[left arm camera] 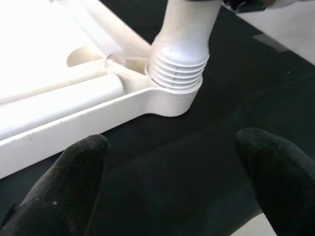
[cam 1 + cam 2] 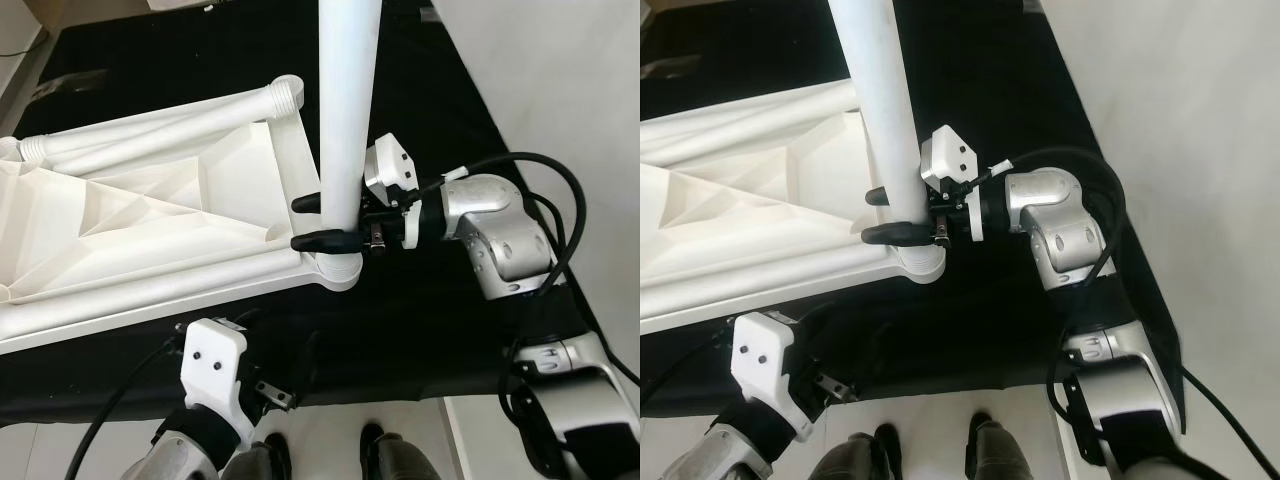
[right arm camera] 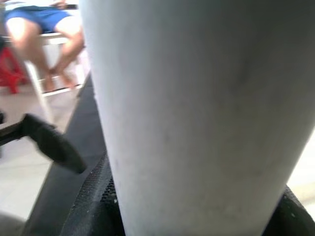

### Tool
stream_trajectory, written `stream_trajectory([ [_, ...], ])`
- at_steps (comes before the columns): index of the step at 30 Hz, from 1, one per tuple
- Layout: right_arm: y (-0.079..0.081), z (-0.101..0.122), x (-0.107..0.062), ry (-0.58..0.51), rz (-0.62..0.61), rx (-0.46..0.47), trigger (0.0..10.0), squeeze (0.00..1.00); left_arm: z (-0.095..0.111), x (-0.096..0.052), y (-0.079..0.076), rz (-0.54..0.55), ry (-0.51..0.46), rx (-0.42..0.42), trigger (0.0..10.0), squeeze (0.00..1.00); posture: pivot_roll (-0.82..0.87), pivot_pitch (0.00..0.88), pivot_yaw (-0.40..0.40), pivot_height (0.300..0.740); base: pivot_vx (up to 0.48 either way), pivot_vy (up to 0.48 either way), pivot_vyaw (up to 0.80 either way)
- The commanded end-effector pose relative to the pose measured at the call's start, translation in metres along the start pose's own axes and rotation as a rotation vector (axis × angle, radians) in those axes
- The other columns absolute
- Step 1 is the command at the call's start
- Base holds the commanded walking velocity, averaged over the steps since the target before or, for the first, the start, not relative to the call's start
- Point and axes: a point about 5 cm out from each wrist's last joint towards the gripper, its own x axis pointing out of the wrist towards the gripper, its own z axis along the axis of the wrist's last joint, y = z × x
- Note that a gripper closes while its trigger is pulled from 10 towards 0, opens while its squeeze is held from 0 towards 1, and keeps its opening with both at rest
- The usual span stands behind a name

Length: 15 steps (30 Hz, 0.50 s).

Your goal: Building children table

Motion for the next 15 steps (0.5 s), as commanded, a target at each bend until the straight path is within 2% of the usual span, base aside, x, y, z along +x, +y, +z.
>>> stream_trajectory([
  [1, 0.009, -0.029, 0.004, 0.11, -0.033, 0.097, 0.0, 0.0, -0.005, -0.002, 0.0, -0.004, 0.023, 0.011, 10.0, 0.0, -0.01, 0.291, 0.012, 0.74, 0.0, 0.0, 0.0],
  [2, 0.017, -0.04, 0.007, 0.152, -0.17, 0.161, 0.0, 0.0, -0.005, -0.002, 0.0, -0.005, 0.017, 0.019, 10.0, 0.0, -0.02, 0.288, 0.011, 0.74, 0.0, 0.0, 0.0],
  [3, 0.021, -0.053, 0.007, 0.216, -0.368, 0.258, 0.0, 0.0, -0.004, -0.002, 0.0, -0.006, 0.011, 0.028, 10.0, 0.0, -0.02, 0.288, 0.012, 0.74, 0.0, 0.0, 0.0],
  [4, 0.021, -0.053, 0.007, 0.216, -0.368, 0.258, 0.0, 0.0, -0.004, -0.002, 0.0, -0.006, 0.011, 0.028, 10.0, 0.0, -0.02, 0.288, 0.012, 0.74, 0.0, 0.0, 0.0],
  [5, 0.035, -0.067, 0.001, 0.285, -0.585, 0.318, 0.0, 0.0, -0.004, -0.001, 0.0, -0.007, 0.005, 0.038, 10.0, 0.0, -0.03, 0.288, 0.011, 0.74, 0.0, 0.0, 0.0],
  [6, 0.035, -0.067, 0.001, 0.285, -0.585, 0.318, 0.0, 0.0, -0.004, -0.001, 0.0, -0.007, 0.005, 0.038, 10.0, 0.0, -0.03, 0.288, 0.011, 0.74, 0.0, 0.0, 0.0],
  [7, 0.045, -0.076, -0.006, 0.33, -0.737, 0.377, 0.0, 0.0, -0.003, -0.001, 0.001, -0.007, -0.002, 0.045, 10.0, 0.0, -0.03, 0.293, 0.019, 0.74, 0.0, 0.0, 0.0],
  [8, 0.052, -0.08, -0.007, 0.343, -0.807, 0.407, 0.0, 0.0, -0.003, 0.0, 0.002, -0.005, -0.009, 0.049, 10.0, 0.0, -0.04, 0.282, 0.029, 0.74, 0.0, 0.0, 0.0],
  [10, 0.056, -0.081, -0.006, 0.341, -0.829, 0.417, 0.0, 0.0, -0.004, 0.0, 0.002, -0.003, -0.014, 0.052, 10.0, 0.0, -0.04, 0.282, 0.029, 0.74, 0.0, 0.0, 0.0],
  [11, 0.055, -0.078, 0.0, 0.321, -0.817, 0.423, 0.0, 0.0, -0.004, 0.001, 0.003, -0.003, -0.02, 0.052, 10.0, 0.0, -0.04, 0.274, 0.022, 0.74, 0.0, 0.0, 0.0],
  [15, 0.05, -0.075, 0.006, 0.297, -0.808, 0.424, 0.0, 0.0, -0.004, 0.003, 0.004, -0.004, -0.025, 0.053, 10.0, 0.0, -0.04, 0.272, 0.018, 0.74, 0.0, 0.0, 0.0],
])
